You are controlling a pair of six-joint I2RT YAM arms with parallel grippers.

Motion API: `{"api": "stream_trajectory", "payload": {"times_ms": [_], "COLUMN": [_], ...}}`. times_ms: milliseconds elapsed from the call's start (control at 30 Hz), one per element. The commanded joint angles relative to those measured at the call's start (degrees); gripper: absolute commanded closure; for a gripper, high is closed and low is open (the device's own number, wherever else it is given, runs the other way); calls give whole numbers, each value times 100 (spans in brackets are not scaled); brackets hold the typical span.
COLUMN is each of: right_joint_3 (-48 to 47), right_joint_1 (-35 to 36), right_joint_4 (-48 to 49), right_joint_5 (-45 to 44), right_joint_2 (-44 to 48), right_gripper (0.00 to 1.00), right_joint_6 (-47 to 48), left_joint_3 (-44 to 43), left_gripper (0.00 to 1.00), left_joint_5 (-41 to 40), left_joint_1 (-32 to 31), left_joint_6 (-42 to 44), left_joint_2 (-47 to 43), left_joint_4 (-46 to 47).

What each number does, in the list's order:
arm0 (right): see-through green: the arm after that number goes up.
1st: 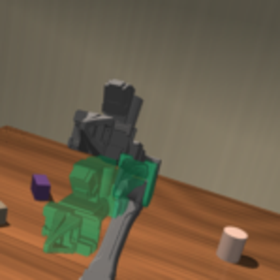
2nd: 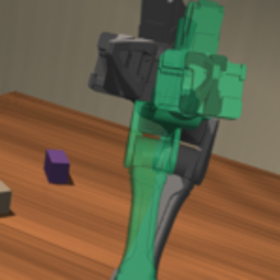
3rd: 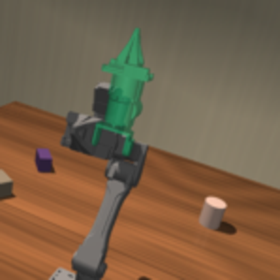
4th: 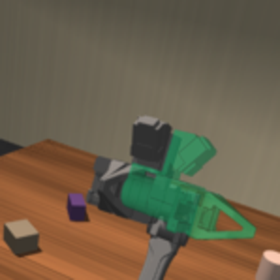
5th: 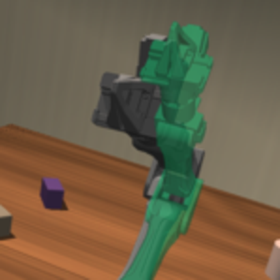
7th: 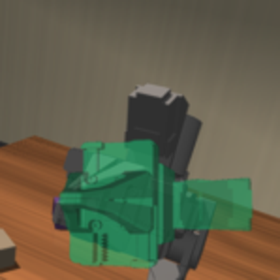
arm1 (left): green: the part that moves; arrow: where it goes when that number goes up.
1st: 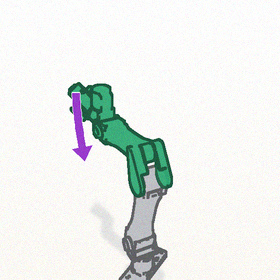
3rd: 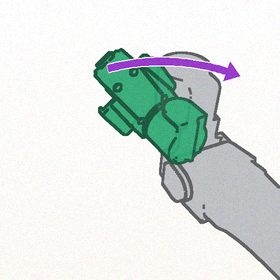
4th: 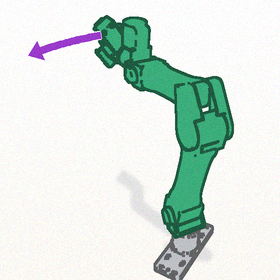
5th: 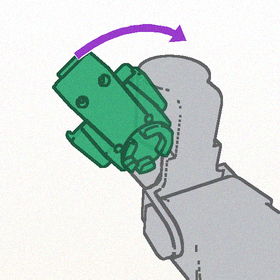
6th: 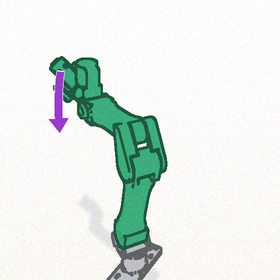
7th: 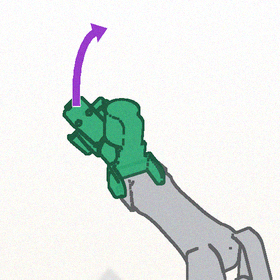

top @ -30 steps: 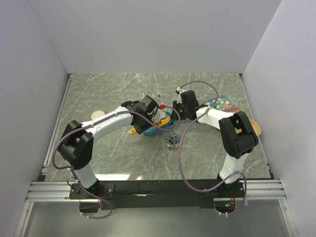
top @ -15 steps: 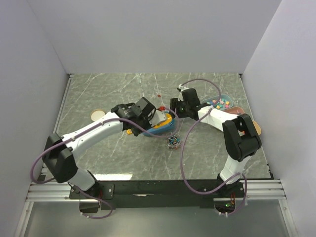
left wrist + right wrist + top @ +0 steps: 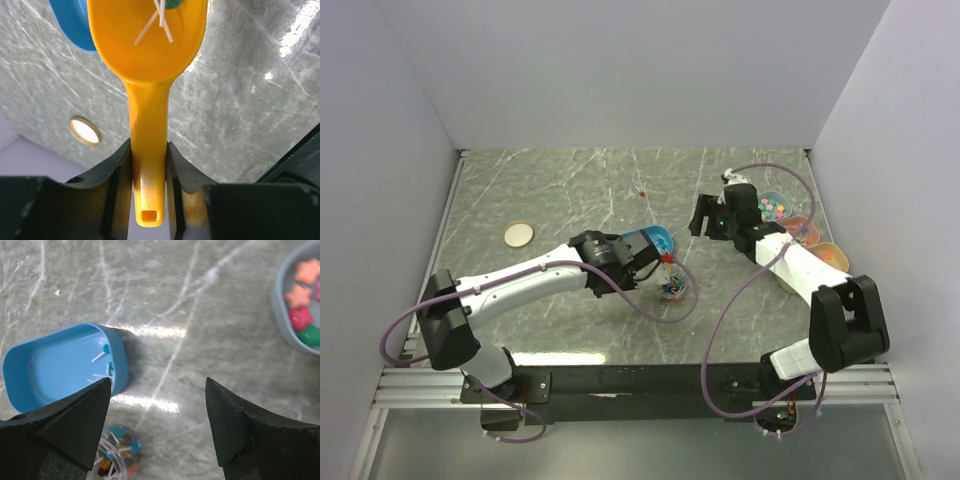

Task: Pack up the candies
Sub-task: Place the fake candies in the packing bottle.

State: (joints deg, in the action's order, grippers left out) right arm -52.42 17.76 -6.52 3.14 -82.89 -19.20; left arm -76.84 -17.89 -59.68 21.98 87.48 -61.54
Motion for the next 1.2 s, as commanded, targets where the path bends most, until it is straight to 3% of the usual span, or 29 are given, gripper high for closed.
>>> {"api": "stream_trajectory", "payload": {"times_ms": [0, 567, 1167], "right_joint_3": [215, 988, 1015], "right_joint_1": [-202, -510, -616], "right_joint_4": [-59, 107, 327], "right_joint_5": [-59, 187, 521], "right_joint_2": [510, 1407, 1284], "right_gripper": [18, 17, 17], "right_joint_6": [-189, -207, -242], "left_joint_3": [-375, -1141, -1000], "left_gripper": [99, 99, 99], "left_joint_5": [-531, -1665, -2210], "left_joint_1": [-245, -817, -975], "left_joint_6": [9, -290, -299], "left_joint_2": [260, 1508, 1430], "left_joint_4": [-288, -719, -649]}}
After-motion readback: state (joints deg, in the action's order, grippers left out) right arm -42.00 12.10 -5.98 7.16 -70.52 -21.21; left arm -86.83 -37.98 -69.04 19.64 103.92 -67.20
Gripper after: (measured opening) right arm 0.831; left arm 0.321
